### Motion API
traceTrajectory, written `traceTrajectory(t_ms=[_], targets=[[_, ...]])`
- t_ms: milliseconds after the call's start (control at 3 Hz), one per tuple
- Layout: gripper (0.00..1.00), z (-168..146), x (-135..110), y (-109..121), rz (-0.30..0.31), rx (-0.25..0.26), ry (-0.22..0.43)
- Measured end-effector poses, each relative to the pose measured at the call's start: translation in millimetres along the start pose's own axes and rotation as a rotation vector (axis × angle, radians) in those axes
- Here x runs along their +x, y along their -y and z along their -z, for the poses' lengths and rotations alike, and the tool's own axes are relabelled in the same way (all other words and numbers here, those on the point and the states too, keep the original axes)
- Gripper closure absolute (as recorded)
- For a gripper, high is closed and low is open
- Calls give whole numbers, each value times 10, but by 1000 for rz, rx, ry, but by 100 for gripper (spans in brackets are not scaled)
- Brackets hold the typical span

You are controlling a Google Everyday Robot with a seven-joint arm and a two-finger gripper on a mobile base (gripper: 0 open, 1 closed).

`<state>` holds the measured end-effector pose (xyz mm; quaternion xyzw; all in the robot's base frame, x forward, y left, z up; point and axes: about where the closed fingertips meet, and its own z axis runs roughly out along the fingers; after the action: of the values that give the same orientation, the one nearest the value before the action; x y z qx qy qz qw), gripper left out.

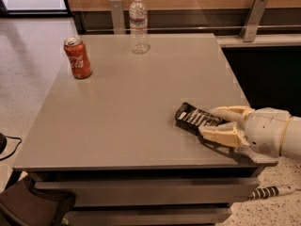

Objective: Move rxbar chocolate near water bottle

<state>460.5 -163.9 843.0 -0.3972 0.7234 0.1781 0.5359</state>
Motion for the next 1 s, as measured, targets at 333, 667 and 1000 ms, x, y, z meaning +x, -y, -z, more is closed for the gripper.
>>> traceTrajectory(t_ms=[333,667,1000], targets=[[100,202,-322,45,73,55,-34],[100,319,-581,151,128,105,-106],[100,442,-944,435,190,175,-178]])
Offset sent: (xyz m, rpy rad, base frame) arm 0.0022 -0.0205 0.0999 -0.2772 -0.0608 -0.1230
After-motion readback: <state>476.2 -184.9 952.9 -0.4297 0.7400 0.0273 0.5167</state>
